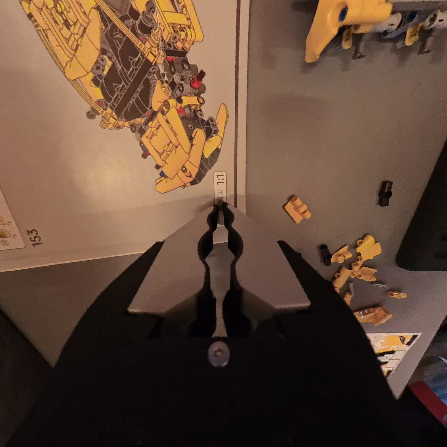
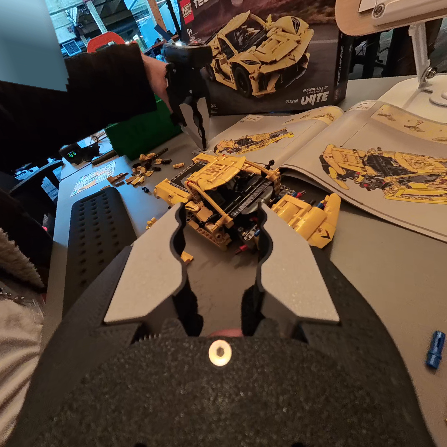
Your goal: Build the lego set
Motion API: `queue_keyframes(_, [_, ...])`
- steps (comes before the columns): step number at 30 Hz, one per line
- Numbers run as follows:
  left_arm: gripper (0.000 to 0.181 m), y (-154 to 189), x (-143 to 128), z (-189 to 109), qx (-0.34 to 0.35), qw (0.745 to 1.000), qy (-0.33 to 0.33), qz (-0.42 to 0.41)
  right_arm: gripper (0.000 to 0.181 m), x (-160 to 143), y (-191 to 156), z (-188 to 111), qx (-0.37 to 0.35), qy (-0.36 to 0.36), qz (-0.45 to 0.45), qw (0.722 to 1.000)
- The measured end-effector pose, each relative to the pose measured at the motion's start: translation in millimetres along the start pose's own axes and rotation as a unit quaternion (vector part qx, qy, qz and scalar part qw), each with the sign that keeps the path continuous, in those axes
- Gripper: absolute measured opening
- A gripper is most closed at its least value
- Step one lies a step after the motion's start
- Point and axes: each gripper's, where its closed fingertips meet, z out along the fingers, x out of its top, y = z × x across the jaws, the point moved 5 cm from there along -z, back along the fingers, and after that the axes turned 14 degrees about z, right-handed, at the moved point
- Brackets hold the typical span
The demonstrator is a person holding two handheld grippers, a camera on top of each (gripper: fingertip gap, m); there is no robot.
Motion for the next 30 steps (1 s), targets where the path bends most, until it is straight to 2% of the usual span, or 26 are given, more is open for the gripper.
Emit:
queue_keyframes(7, [0.003,-11,4,1,-0.077,0.996,-0.042,-0.006,0.056,0,-1,0,0.009,0.001,0.005,1.0])
queue_keyframes(10, [0.003,-13,7,2,-0.086,0.994,-0.073,-0.012,0.056,0,-1,0,0.01,-0.001,0.006,1.0])
queue_keyframes(14, [0.003,-11,9,1,-0.061,0.995,-0.084,-0.007,0.055,2,0,-2,0.001,0.009,0.001,1.0])
queue_keyframes(17, [0.003,-8,5,-8,0.022,0.992,-0.125,-0.012,0.055,3,0,-4,-0.003,0.018,-0.002,1.0])
queue_keyframes(18, [0.003,-2,12,-15,0.062,0.991,-0.114,-0.017,0.055,3,0,-5,-0.003,0.018,-0.001,1.0])
queue_keyframes(20, [0.003,23,47,-36,0.128,0.99,-0.022,-0.06,0.055,3,0,-4,-0.002,0.016,0.0,1.0])
queue_keyframes(22, [0.003,61,97,-50,0.154,0.978,0.104,-0.097,0.055,3,1,-3,-0.004,0.014,0.0,1.0])
queue_keyframes(24, [0.003,103,149,-43,0.165,0.964,0.193,-0.081,0.055,2,3,-2,-0.007,0.01,0.0,1.0])
queue_keyframes(26, [0.003,133,185,-16,0.17,0.963,0.201,-0.062,0.055,2,3,-1,-0.006,0.007,0.0,1.0])
queue_keyframes(27, [0.003,141,194,1,0.167,0.967,0.184,-0.065,0.055,2,3,-1,-0.004,0.006,0.001,1.0])
queue_keyframes(30, [0.003,157,208,51,0.102,0.98,0.152,-0.075,0.055,1,2,-1,0.002,0.005,0.003,1.0])
